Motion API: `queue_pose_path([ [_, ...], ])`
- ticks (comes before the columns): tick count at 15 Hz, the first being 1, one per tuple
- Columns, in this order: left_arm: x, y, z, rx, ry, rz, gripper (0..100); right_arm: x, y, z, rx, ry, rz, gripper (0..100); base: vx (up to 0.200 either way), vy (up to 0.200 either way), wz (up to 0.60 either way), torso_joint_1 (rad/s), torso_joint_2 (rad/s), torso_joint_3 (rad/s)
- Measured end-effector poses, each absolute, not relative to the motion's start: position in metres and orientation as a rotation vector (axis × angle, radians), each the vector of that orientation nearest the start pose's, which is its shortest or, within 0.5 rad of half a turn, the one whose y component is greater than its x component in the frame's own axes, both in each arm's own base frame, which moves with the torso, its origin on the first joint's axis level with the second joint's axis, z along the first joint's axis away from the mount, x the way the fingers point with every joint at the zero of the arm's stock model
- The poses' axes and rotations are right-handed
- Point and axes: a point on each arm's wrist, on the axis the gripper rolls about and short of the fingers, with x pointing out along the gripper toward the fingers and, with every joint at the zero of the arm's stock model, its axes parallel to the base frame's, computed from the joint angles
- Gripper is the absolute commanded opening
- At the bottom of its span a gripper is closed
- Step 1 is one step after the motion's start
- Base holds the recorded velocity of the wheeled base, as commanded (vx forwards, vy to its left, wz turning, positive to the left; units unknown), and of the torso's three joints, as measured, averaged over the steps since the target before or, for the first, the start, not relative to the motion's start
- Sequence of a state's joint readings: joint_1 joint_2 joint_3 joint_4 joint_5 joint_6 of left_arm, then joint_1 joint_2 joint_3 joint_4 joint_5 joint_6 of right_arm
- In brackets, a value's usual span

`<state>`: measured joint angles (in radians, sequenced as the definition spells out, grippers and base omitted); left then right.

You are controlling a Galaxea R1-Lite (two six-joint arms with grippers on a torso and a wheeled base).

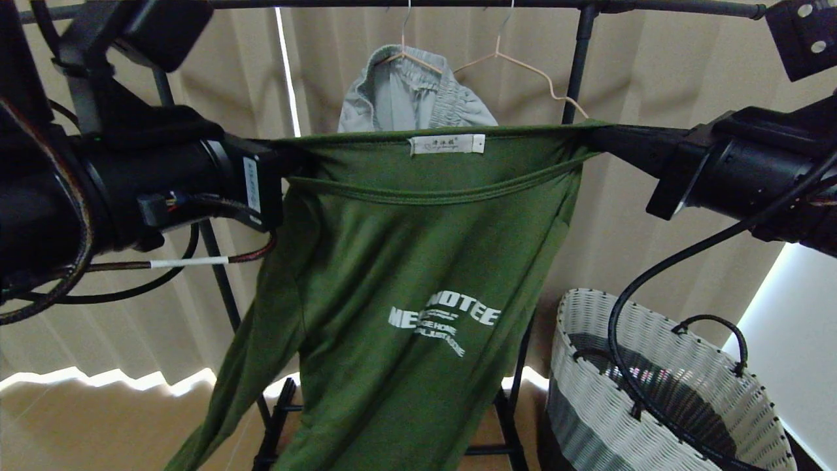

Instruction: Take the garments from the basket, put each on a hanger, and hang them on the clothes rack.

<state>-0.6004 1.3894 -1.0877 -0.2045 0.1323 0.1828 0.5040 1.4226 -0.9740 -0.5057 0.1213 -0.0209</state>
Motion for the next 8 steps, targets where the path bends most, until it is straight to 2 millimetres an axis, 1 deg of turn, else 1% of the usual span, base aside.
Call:
queue_pose_path([
  [2, 0.193, -0.135, 0.309, 0.234, 0.053, -0.496, 0, 0.217, 0.120, 0.291, -0.012, -0.050, 0.612, 0, 0.000, 0.000, 0.00, 0.000, 0.00, 0.000],
  [5, 0.190, -0.139, 0.317, 0.225, 0.024, -0.517, 0, 0.217, 0.119, 0.290, -0.013, -0.047, 0.603, 0, 0.000, 0.000, 0.00, 0.000, 0.00, 0.000],
  [8, 0.189, -0.139, 0.318, 0.219, 0.018, -0.521, 0, 0.218, 0.119, 0.290, -0.013, -0.046, 0.604, 0, 0.000, 0.000, 0.00, 0.000, 0.00, 0.000],
])
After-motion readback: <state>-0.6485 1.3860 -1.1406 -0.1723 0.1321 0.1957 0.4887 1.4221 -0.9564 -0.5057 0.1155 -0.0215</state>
